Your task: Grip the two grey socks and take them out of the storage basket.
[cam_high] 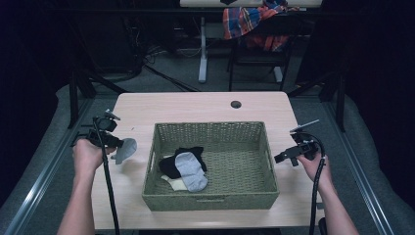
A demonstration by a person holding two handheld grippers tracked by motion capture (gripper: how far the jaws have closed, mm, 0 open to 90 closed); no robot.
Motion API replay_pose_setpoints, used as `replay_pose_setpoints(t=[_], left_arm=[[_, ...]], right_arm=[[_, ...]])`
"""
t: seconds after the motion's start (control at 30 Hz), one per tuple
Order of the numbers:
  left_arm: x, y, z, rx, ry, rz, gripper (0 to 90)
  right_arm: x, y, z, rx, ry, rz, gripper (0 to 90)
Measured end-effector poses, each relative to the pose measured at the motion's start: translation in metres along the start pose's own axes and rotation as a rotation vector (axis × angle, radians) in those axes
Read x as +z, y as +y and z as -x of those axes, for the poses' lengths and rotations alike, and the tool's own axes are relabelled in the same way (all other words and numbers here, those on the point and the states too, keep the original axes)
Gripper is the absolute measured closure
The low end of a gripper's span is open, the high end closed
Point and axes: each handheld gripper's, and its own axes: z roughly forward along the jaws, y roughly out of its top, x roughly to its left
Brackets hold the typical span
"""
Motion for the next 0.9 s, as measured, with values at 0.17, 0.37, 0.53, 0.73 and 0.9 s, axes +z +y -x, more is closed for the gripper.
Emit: replay_pose_setpoints(t=[0.17,0.37,0.53,0.73,0.9], left_arm=[[0.012,-0.004,-0.003,-0.018,-0.012,-0.024,85.7],[0.027,-0.009,-0.005,-0.028,-0.008,-0.043,85.7],[0.038,-0.012,-0.008,-0.053,-0.002,-0.059,85.6],[0.052,-0.016,-0.013,-0.076,-0.021,-0.081,85.1],[0.047,-0.017,-0.016,-0.103,-0.039,-0.066,73.0]], right_arm=[[0.0,0.0,0.0,0.006,0.001,0.001,9.9],[0.001,-0.001,0.0,0.013,-0.004,0.007,9.9],[0.002,-0.001,0.0,0.012,0.004,0.008,9.9],[0.002,-0.001,-0.001,0.01,0.002,0.005,9.9],[0.003,-0.001,-0.001,0.018,-0.002,0.01,9.8]])
